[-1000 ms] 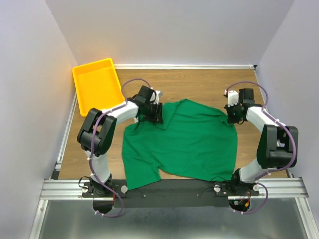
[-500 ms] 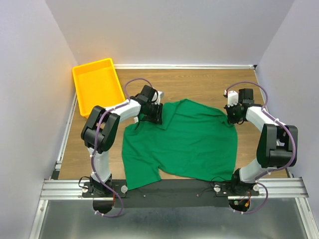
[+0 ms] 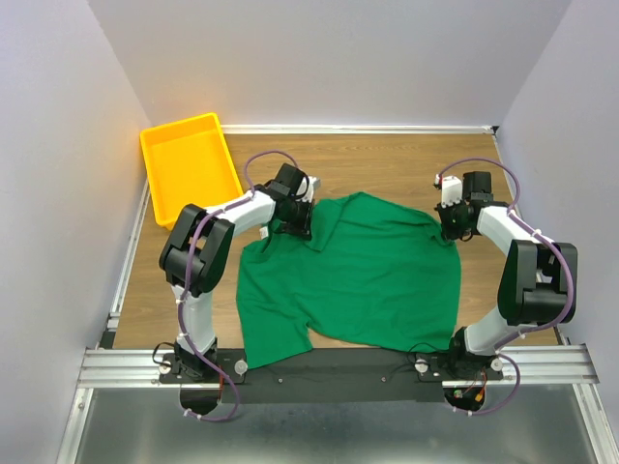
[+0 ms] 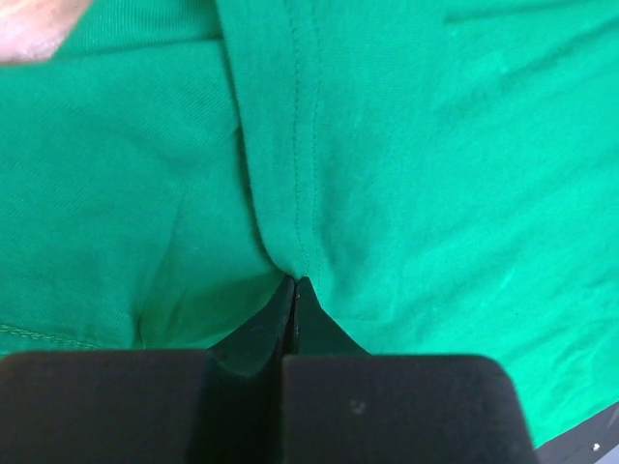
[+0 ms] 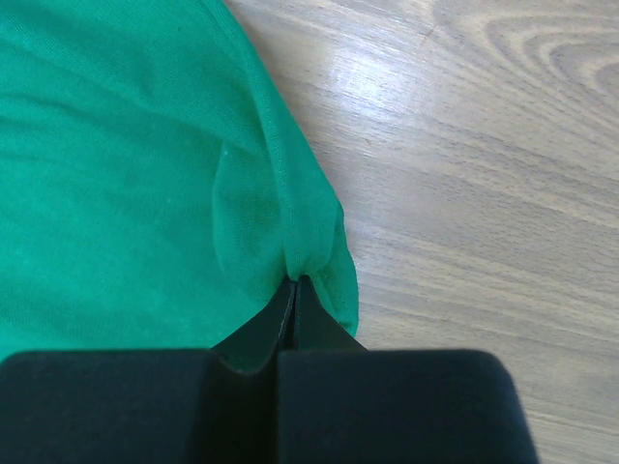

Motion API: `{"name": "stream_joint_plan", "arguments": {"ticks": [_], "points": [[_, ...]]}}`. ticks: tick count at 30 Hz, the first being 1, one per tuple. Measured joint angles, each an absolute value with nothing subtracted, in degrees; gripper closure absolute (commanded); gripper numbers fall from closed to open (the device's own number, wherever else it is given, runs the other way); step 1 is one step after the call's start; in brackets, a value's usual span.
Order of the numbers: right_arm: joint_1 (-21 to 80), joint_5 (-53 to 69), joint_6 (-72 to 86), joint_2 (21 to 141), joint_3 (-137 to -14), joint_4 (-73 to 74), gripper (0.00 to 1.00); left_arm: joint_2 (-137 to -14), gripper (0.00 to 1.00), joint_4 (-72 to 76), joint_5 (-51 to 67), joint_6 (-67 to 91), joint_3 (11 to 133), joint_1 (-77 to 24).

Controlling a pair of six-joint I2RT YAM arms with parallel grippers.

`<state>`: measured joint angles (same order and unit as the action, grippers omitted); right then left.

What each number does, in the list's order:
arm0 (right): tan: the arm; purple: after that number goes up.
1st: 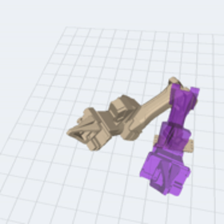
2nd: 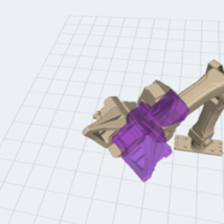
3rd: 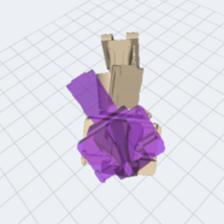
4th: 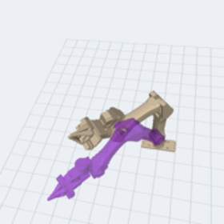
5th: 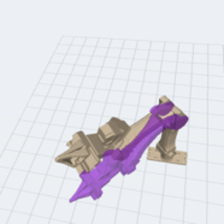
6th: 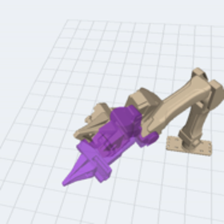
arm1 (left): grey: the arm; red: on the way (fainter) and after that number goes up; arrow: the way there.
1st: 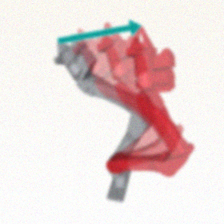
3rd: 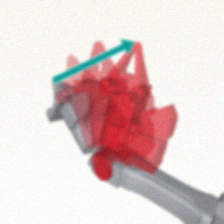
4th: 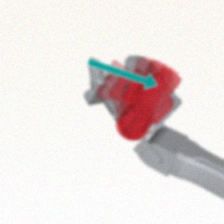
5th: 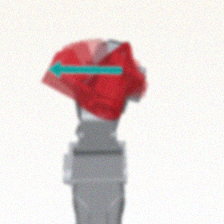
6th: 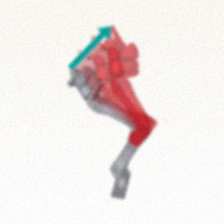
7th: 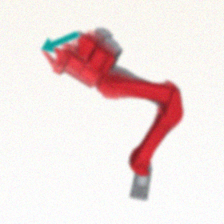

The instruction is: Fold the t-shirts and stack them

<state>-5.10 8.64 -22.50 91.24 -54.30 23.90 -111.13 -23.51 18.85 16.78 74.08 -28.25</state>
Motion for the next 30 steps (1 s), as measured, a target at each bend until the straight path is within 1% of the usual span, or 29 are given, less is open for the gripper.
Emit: {"name": "stream_joint_plan", "arguments": {"ticks": [8, 10, 13, 18, 22, 24, 28, 30], "points": [[-5.10, 8.62, -22.52, 91.02, -55.53, 24.49, 0.99, -109.95, 1.00, -24.25, 19.09, 16.47, 76.49, -28.27], [-5.10, 8.62, -22.55, 90.39, -56.40, 25.32, 0.99, -108.27, 1.00, -25.08, 17.67, 15.90, 78.15, -28.25], [-5.10, 8.73, -22.61, 88.82, -60.82, 27.40, 0.99, -105.10, 1.00, -26.02, 13.47, 14.37, 82.48, -28.23], [-5.10, 10.57, -22.74, 85.10, -73.95, 30.72, 0.99, -98.13, 1.00, -23.94, 5.48, 11.44, 91.72, -28.05], [-5.10, 11.09, -23.38, 82.89, -88.42, 34.30, 1.00, -92.03, 1.00, -20.05, -2.15, 8.80, 98.35, -27.81], [-5.10, 10.83, -24.08, 82.39, -94.76, 34.46, 0.99, -88.55, 1.00, -17.15, -5.56, 7.29, 100.16, -27.79], [-5.10, 8.69, -25.69, 81.78, -111.96, 35.33, 0.99, -79.42, 1.00, -9.04, -10.79, 3.99, 100.51, -27.86], [-5.10, 7.62, -26.06, 81.73, -118.15, 35.20, 0.99, -75.20, 1.00, -4.71, -12.47, 2.94, 100.51, -27.88]]}}
